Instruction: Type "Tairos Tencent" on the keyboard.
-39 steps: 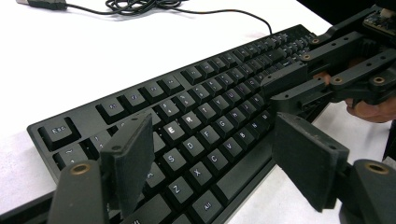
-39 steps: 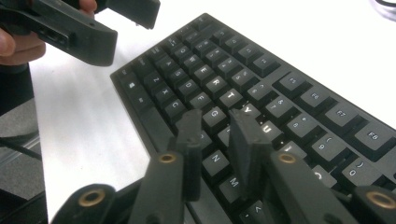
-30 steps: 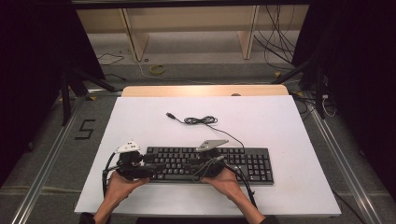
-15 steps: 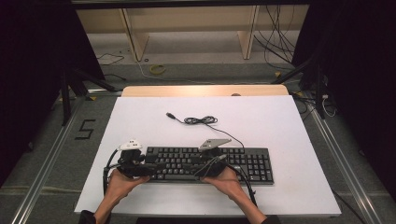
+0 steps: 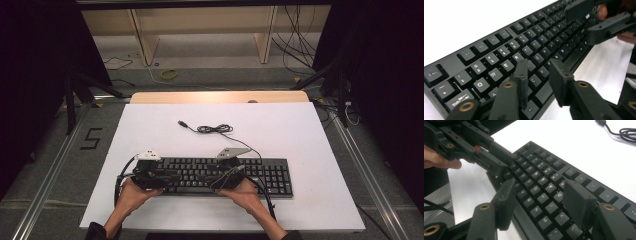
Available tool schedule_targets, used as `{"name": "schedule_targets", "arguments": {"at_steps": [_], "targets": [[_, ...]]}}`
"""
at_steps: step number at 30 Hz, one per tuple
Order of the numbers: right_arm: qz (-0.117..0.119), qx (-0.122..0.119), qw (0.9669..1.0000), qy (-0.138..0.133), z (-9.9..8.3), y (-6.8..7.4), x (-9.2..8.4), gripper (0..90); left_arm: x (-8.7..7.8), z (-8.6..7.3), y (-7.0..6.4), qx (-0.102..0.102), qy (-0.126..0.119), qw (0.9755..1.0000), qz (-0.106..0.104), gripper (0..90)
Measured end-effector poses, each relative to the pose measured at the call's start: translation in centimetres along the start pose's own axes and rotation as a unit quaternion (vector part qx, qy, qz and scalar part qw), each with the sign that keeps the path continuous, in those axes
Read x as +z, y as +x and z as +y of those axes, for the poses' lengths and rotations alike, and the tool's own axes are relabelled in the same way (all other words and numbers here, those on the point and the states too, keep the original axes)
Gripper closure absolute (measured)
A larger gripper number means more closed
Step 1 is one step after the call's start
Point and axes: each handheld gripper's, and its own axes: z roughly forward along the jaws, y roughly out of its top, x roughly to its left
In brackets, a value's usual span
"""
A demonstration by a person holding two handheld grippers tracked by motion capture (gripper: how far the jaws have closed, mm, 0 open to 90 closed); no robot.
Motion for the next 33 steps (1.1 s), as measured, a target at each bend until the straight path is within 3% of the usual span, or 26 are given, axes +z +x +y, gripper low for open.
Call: {"name": "schedule_targets", "arguments": {"at_steps": [17,24,33], "targets": [[-0.003,0.005,0.9999,-0.016,-0.5,-0.1,-1.1,39.1,1.5,0.5,-0.5,0.024,0.041,0.9989,-0.004,88.6],[-0.004,0.004,0.9999,-0.016,-0.8,-0.1,-1.4,38.8,2.2,0.6,-0.6,0.031,0.063,0.9975,0.001,88.9],[-0.006,0.008,0.9998,-0.017,-1.0,-0.3,-1.7,38.8,2.8,0.5,-0.5,0.033,0.073,0.9967,0.009,89.0]]}}
